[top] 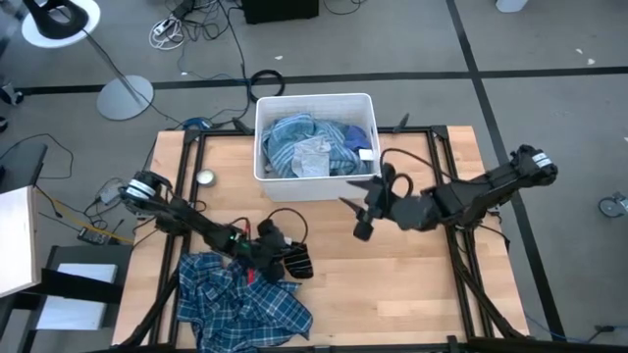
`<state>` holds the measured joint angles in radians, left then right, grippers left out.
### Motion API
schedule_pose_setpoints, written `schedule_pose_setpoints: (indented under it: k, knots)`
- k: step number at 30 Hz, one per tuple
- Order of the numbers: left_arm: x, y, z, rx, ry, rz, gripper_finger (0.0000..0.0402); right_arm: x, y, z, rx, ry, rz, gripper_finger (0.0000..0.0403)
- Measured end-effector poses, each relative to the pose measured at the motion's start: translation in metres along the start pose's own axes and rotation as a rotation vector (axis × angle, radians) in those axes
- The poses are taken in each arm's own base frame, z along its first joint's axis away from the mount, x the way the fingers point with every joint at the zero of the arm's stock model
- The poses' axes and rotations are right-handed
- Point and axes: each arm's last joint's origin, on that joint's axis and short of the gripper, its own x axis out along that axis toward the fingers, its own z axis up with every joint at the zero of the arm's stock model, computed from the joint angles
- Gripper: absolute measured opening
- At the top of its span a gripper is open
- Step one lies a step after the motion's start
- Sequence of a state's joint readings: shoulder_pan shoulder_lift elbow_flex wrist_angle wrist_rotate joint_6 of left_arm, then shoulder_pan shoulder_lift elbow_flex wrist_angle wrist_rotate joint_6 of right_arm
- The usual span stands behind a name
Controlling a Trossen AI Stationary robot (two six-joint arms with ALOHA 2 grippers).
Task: Sort clothes
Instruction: Put the black sock into the white bin
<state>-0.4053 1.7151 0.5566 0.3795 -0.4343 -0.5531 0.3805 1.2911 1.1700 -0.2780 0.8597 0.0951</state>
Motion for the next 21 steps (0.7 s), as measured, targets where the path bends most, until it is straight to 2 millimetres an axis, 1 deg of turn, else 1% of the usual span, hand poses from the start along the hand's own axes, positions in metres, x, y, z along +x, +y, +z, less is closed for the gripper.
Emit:
schedule_pose_setpoints:
  k: [2, 4, 6, 8, 10, 12, 14, 16, 18, 21]
  knots:
    - [-0.002, -0.002, 0.004, 0.021, -0.008, -0.004, 0.0018, -0.003, 0.005, -0.008, 0.027, 0.027, 0.016, 0.0201]
    - [-0.009, -0.002, 0.012, 0.062, -0.024, -0.014, 0.0009, -0.007, 0.01, -0.022, 0.026, 0.067, 0.032, 0.02]
    - [-0.02, -0.005, 0.03, 0.082, -0.084, -0.036, 0.0005, -0.009, 0.015, -0.039, -0.008, 0.124, 0.039, 0.0199]
    - [-0.037, -0.005, 0.052, 0.08, -0.146, -0.049, 0.0003, -0.008, 0.02, -0.056, 0.004, 0.157, 0.04, 0.0199]
    - [-0.053, -0.003, 0.072, 0.087, -0.186, -0.043, 0.0002, -0.006, 0.025, -0.079, 0.006, 0.201, 0.034, 0.0199]
    - [-0.072, 0.0, 0.092, 0.102, -0.228, -0.042, 0.0002, -0.003, 0.029, -0.099, 0.045, 0.219, 0.027, 0.0198]
    - [-0.093, 0.001, 0.12, 0.11, -0.308, -0.05, 0.0001, 0.0, 0.031, -0.117, 0.106, 0.22, 0.02, 0.0198]
    - [-0.112, 0.007, 0.143, 0.143, -0.359, -0.03, 0.0001, 0.006, 0.035, -0.136, 0.182, 0.202, 0.031, 0.0199]
    - [-0.129, 0.011, 0.171, 0.184, -0.444, -0.002, 0.0001, 0.01, 0.038, -0.152, 0.244, 0.174, 0.054, 0.0199]
    - [-0.155, 0.024, 0.211, 0.234, -0.569, 0.092, 0.0001, 0.019, 0.044, -0.171, 0.326, 0.108, 0.081, 0.0196]
